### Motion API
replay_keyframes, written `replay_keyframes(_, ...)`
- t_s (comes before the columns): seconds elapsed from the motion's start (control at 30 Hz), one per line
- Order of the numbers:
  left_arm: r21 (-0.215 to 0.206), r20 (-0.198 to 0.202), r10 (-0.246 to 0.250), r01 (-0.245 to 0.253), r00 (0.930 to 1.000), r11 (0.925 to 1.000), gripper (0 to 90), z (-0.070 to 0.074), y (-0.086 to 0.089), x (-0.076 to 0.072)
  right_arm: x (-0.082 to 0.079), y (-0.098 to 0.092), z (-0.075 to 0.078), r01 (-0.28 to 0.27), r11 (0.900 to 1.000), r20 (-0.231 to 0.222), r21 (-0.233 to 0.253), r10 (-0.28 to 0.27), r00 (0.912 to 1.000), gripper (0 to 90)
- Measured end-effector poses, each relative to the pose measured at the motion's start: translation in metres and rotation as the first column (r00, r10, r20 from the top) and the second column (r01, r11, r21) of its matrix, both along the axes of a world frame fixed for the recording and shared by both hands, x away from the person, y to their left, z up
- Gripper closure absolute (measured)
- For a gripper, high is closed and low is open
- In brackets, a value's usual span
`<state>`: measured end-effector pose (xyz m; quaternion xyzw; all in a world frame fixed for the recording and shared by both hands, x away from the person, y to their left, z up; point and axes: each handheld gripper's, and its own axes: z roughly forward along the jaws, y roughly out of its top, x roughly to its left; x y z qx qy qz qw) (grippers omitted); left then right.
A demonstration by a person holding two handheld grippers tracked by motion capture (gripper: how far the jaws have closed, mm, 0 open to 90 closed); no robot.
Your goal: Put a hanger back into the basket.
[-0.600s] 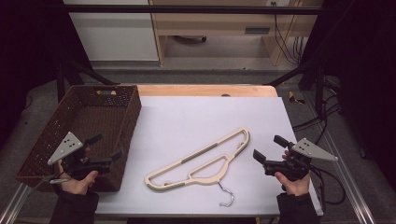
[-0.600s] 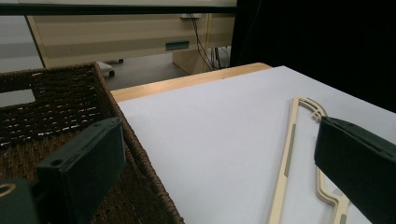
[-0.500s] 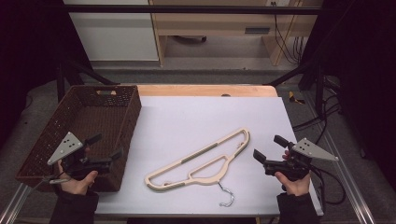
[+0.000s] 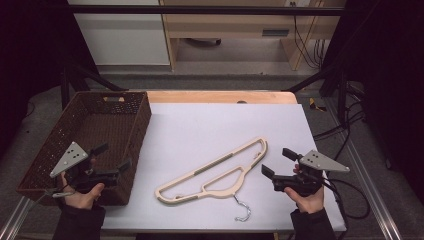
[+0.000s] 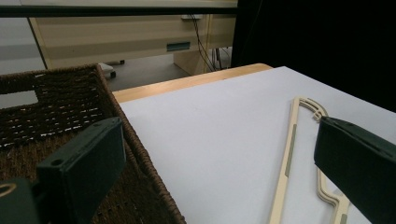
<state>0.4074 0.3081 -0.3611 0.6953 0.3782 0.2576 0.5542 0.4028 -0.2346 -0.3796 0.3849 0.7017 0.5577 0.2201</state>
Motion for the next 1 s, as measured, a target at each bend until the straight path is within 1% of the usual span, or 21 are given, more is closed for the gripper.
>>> replay_keyframes(0.1,0.0,0.0,0.001,-0.001,1.0,1.0,2.1,0.0,0.0,0.0,0.0,0.005,-0.003,-0.013,1.0,-0.007,-0.003,0.013,0.9999,8.0)
replay_keyframes(0.13,0.0,0.001,0.001,-0.001,1.0,1.0,2.0,0.0,0.0,0.0,0.0,0.008,-0.004,-0.022,1.0,-0.019,-0.007,0.022,0.9996,8.2)
replay_keyframes(0.17,0.0,0.002,0.0,0.0,1.0,1.0,2.1,0.0,0.0,0.0,-0.001,0.014,-0.008,-0.03,0.999,-0.038,-0.021,0.029,0.9988,8.6)
replay_keyframes(0.2,0.0,0.003,0.0,0.0,1.0,1.0,2.1,0.0,0.0,0.0,-0.001,0.017,-0.01,-0.036,0.999,-0.047,-0.032,0.034,0.9983,8.5)
replay_keyframes(0.23,0.002,0.002,0.0,0.0,1.0,1.0,2.1,0.0,-0.001,0.0,-0.001,0.017,-0.01,-0.036,0.999,-0.047,-0.032,0.034,0.9983,8.5)
replay_keyframes(0.27,0.003,0.001,-0.001,0.001,1.0,1.0,2.1,0.0,-0.001,0.0,-0.002,0.022,-0.013,-0.041,0.998,-0.068,-0.04,0.038,0.997,9.3)
replay_keyframes(0.3,0.004,0.001,-0.002,0.002,1.0,1.0,2.1,0.0,-0.002,0.0,-0.002,0.022,-0.013,-0.041,0.998,-0.068,-0.04,0.038,0.997,9.3)
replay_keyframes(0.33,0.007,0.001,-0.003,0.003,1.0,1.0,2.1,-0.001,-0.002,0.0,-0.003,0.027,-0.017,-0.05,0.998,-0.08,-0.049,0.046,0.9957,10.6)
replay_keyframes(0.43,0.01,0.001,-0.006,0.006,1.0,0.9999,2.1,-0.001,-0.003,0.0,-0.003,0.032,-0.021,-0.063,0.996,-0.092,-0.061,0.057,0.9942,11.9)
replay_keyframes(0.47,0.009,0.0,-0.007,0.007,1.0,0.9999,2.1,-0.001,-0.004,0.0,-0.005,0.037,-0.025,-0.075,0.994,-0.113,-0.076,0.067,0.9913,13.9)
replay_keyframes(0.5,0.009,0.0,-0.007,0.007,1.0,0.9999,2.1,-0.001,-0.004,0.0,-0.005,0.037,-0.025,-0.075,0.994,-0.113,-0.076,0.067,0.9913,13.9)
replay_keyframes(0.53,0.008,0.001,-0.006,0.006,1.0,1.0,2.2,-0.001,-0.004,0.0,-0.006,0.042,-0.03,-0.092,0.992,-0.126,-0.084,0.081,0.9887,16.6)
replay_keyframes(0.57,0.008,0.003,-0.007,0.007,1.0,0.9999,2.2,-0.001,-0.004,0.0,-0.006,0.042,-0.03,-0.092,0.992,-0.126,-0.084,0.081,0.9887,16.6)
replay_keyframes(0.6,0.009,0.004,-0.007,0.007,1.0,0.9999,2.2,-0.001,-0.004,0.0,-0.008,0.046,-0.034,-0.107,0.99,-0.143,-0.088,0.094,0.9852,19.0)
replay_keyframes(0.7,0.009,0.005,-0.007,0.007,1.0,0.9999,2.2,0.0,-0.005,0.0,-0.009,0.05,-0.038,-0.112,0.989,-0.155,-0.097,0.096,0.9833,21.1)
replay_keyframes(0.73,0.009,0.006,-0.007,0.007,1.0,0.9999,2.2,0.0,-0.005,0.0,-0.01,0.054,-0.042,-0.113,0.988,-0.171,-0.105,0.094,0.9808,22.5)
replay_keyframes(0.83,0.013,0.01,-0.007,0.007,0.9999,0.9999,2.2,0.0,-0.006,-0.001,-0.011,0.057,-0.046,-0.117,0.986,-0.185,-0.12,0.094,0.9783,24.3)
replay_keyframes(0.87,0.014,0.012,-0.006,0.006,0.9999,0.9999,2.2,0.001,-0.006,-0.001,-0.012,0.06,-0.051,-0.116,0.985,-0.198,-0.131,0.089,0.9761,26.8)
replay_keyframes(0.9,0.013,0.012,-0.006,0.006,0.9999,0.9999,2.2,0.0,-0.005,-0.001,-0.012,0.06,-0.051,-0.116,0.985,-0.198,-0.131,0.089,0.9761,26.8)
replay_keyframes(0.93,0.012,0.011,-0.005,0.005,0.9999,0.9999,2.2,0.0,-0.005,-0.001,-0.012,0.062,-0.055,-0.12,0.982,-0.21,-0.149,0.087,0.9739,29.3)
replay_keyframes(1.0,0.011,0.012,-0.002,0.002,0.9999,0.9999,2.3,0.001,-0.005,-0.001,-0.012,0.064,-0.057,-0.117,0.981,-0.215,-0.156,0.082,0.9731,30.8)
